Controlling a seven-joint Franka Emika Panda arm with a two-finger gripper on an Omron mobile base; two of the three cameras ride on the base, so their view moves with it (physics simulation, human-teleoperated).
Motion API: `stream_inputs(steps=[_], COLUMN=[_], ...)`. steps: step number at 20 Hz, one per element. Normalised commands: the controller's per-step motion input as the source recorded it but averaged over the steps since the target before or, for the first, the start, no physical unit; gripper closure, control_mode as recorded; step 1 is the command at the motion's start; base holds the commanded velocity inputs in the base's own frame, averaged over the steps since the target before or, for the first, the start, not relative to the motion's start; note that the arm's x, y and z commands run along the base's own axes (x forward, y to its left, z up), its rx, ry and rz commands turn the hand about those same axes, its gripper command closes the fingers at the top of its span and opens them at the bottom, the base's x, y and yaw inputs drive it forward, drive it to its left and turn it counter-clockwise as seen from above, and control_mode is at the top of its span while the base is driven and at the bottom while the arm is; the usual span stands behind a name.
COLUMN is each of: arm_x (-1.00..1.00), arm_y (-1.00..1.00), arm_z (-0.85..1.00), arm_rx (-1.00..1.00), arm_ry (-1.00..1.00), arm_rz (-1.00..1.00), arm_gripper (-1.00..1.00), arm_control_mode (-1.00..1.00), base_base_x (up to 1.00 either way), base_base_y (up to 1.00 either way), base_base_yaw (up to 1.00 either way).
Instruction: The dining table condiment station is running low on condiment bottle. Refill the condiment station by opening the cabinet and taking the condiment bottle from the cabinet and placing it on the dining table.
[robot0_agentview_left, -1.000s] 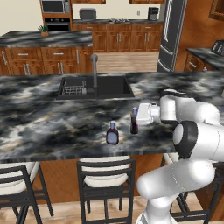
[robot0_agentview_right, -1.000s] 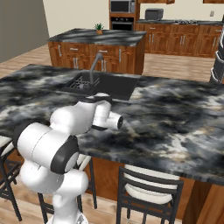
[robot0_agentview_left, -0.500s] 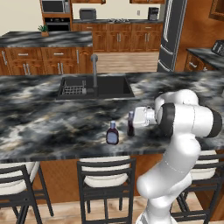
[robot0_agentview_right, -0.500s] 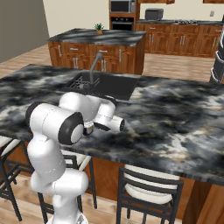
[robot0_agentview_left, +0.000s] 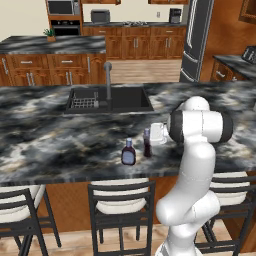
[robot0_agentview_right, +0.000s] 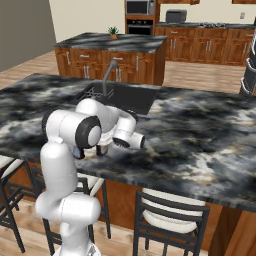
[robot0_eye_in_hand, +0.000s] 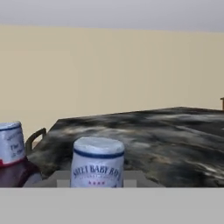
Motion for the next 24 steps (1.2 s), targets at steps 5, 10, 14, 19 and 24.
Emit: stream_inputs(steps=[5,10,14,19,24], arm_x=[0.24,0.05,-0.08,-0.23,-0.24], arm_y=[0.00,-0.03,-0.24,-0.24,-0.05], arm_z=[-0.36,-0.27,-0.12,-0.11,-0.07], arm_rx=[0.00,0.01,0.02,0.00,0.00], arm_ry=[0.00,0.00,0.00,0.00,-0.03], arm_rz=[0.05,0.05,0.04,0.02,0.01], arm_gripper=[-1.00,-1.00,-1.00,-1.00,-1.00], arm_control_mode=[-1.00,-1.00,-1.00,-1.00,-1.00], base_base_x=[0.00,0.00,0.00,0.00,0.00], base_base_y=[0.00,0.00,0.00,0.00,0.00], base_base_yaw=[0.00,0.00,0.00,0.00,0.00])
